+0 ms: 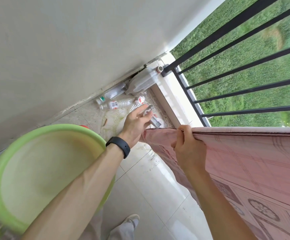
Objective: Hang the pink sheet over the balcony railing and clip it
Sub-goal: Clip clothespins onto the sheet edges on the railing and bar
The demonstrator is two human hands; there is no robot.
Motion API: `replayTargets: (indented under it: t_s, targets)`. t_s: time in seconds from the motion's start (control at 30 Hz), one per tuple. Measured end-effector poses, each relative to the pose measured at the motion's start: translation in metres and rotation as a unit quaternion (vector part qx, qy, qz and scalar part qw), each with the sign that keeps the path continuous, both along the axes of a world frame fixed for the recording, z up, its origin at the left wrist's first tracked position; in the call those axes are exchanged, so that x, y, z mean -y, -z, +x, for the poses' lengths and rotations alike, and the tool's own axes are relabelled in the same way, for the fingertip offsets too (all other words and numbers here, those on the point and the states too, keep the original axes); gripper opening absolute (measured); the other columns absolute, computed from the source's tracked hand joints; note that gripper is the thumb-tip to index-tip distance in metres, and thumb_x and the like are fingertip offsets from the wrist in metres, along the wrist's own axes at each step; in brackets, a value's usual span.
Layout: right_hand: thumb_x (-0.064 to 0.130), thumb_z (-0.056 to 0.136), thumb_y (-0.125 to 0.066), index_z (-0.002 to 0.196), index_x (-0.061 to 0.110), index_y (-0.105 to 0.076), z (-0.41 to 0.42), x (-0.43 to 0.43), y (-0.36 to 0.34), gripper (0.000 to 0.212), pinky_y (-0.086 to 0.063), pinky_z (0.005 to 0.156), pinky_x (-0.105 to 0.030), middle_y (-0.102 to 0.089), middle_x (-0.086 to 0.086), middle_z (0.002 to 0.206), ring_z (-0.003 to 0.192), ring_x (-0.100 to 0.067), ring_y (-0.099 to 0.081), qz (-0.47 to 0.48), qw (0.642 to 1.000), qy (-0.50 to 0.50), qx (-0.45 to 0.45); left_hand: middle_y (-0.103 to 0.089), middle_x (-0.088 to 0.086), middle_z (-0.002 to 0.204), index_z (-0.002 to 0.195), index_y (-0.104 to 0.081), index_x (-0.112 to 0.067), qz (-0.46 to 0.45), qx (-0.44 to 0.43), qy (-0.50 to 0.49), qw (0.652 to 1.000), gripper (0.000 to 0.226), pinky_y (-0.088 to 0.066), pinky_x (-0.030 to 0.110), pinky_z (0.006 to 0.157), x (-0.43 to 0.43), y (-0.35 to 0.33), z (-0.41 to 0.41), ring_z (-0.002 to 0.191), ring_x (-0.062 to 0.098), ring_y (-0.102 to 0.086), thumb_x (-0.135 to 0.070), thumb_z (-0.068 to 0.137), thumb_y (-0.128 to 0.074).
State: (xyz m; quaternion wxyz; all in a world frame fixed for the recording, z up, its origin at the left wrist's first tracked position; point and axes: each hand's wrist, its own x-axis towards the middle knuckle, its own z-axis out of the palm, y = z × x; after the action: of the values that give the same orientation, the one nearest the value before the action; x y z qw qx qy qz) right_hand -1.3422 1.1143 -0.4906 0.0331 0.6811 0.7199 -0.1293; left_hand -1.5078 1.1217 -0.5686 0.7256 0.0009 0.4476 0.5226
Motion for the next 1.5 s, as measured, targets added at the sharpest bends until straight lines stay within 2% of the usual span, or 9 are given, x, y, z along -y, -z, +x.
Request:
replayTargets:
  t_s: [0.1, 0.2, 0.47, 0.77, 0.93, 1.13, 1.27, 1.43, 1.5]
  targets:
    - [0.039, 0.103, -0.038, 0.105, 0.033, -0.049, 0.002, 0.0, -0.002, 0.013, -0.056, 0.067, -0.04, -0.069, 0.008, 0.06, 0.064, -0.021, -0.07, -0.006, 1.0, 0.009, -0.028, -0.068, -0.003, 0.123, 0.138, -0.054, -0.017, 0.045, -0.046, 0.05, 0.997, 0.054, -0.05, 0.015, 0.086, 0.002, -0.001, -0.001, 0.108, -0.001, -0.064, -0.015, 0.087, -0.072]
    - [0.038, 0.103, -0.039, 0.103, 0.034, -0.05, 0.005, -0.001, -0.004, 0.012, -0.056, 0.068, -0.041, -0.068, 0.01, 0.06, 0.064, -0.02, -0.069, -0.018, 0.999, 0.006, -0.031, -0.071, 0.0, 0.118, 0.136, -0.057, -0.016, 0.07, -0.08, 0.083, 0.991, 0.056, -0.048, 0.025, 0.099, 0.001, 0.002, -0.002, 0.11, 0.005, -0.065, -0.013, 0.083, -0.076]
    - [0.039, 0.103, -0.041, 0.104, 0.032, -0.052, 0.006, -0.001, -0.003, 0.013, -0.056, 0.066, -0.041, -0.069, 0.008, 0.063, 0.066, -0.02, -0.069, -0.01, 0.999, 0.003, -0.043, -0.076, 0.001, 0.104, 0.108, -0.076, -0.016, 0.147, -0.23, 0.183, 0.944, 0.034, -0.058, 0.038, 0.09, 0.002, 0.009, -0.01, 0.095, 0.013, -0.073, -0.012, 0.075, -0.084]
    - [0.039, 0.103, -0.041, 0.101, 0.034, -0.055, 0.0, 0.0, -0.003, 0.014, -0.055, 0.069, -0.041, -0.069, 0.01, 0.06, 0.065, -0.016, -0.068, -0.013, 0.997, 0.044, -0.06, -0.077, 0.004, 0.094, 0.105, -0.076, -0.007, 0.194, -0.225, 0.197, 0.934, 0.03, -0.057, 0.02, 0.081, -0.01, -0.009, -0.019, 0.088, 0.009, -0.073, -0.002, 0.075, -0.082]
    - [0.039, 0.102, -0.046, 0.097, 0.034, -0.056, 0.0, 0.001, -0.004, 0.012, -0.056, 0.072, -0.041, -0.07, 0.012, 0.062, 0.062, -0.01, -0.069, -0.019, 0.992, 0.067, -0.103, -0.077, 0.0, 0.096, 0.101, -0.077, -0.014, 0.231, -0.254, 0.244, 0.907, 0.029, -0.056, 0.024, 0.087, -0.015, -0.016, -0.006, 0.088, 0.006, -0.073, -0.007, 0.074, -0.084]
    - [0.039, 0.102, -0.046, 0.099, 0.035, -0.055, -0.001, 0.002, -0.001, 0.011, -0.057, 0.072, -0.042, -0.071, 0.012, 0.063, 0.061, -0.013, -0.07, -0.017, 0.989, 0.084, -0.123, -0.069, -0.011, 0.121, 0.119, -0.07, -0.035, 0.247, -0.345, 0.269, 0.864, 0.044, -0.054, 0.02, 0.091, -0.017, -0.006, -0.002, 0.097, 0.001, -0.069, -0.009, 0.083, -0.075]
    - [0.042, 0.102, -0.045, 0.104, 0.038, -0.054, -0.001, 0.003, -0.001, 0.011, -0.057, 0.073, -0.042, -0.071, 0.012, 0.064, 0.063, -0.015, -0.07, -0.024, 0.989, 0.079, -0.12, -0.067, -0.013, 0.125, 0.126, -0.066, -0.034, 0.252, -0.397, 0.262, 0.843, 0.045, -0.047, 0.005, 0.086, -0.006, -0.001, 0.001, 0.098, 0.005, -0.069, -0.013, 0.086, -0.071]
    - [0.039, 0.102, -0.044, 0.137, 0.063, -0.031, 0.005, 0.011, -0.012, 0.045, -0.057, 0.075, -0.039, -0.074, 0.011, 0.09, 0.072, -0.014, -0.07, -0.086, 0.991, 0.009, -0.101, -0.04, -0.01, 0.153, 0.145, -0.042, -0.042, 0.276, -0.449, 0.258, 0.809, 0.074, -0.051, 0.029, 0.099, 0.0, 0.005, 0.012, 0.115, 0.01, -0.062, 0.002, 0.087, -0.055]
    - [0.035, 0.102, -0.044, 0.141, 0.063, -0.025, 0.01, 0.018, -0.019, 0.051, -0.055, 0.076, -0.037, -0.07, 0.012, 0.1, 0.072, -0.012, -0.067, -0.097, 0.993, -0.029, -0.063, -0.034, -0.008, 0.157, 0.149, -0.03, -0.045, 0.272, -0.454, 0.247, 0.811, 0.077, -0.049, 0.032, 0.101, 0.003, 0.001, 0.014, 0.123, 0.013, -0.057, -0.003, 0.088, -0.053]
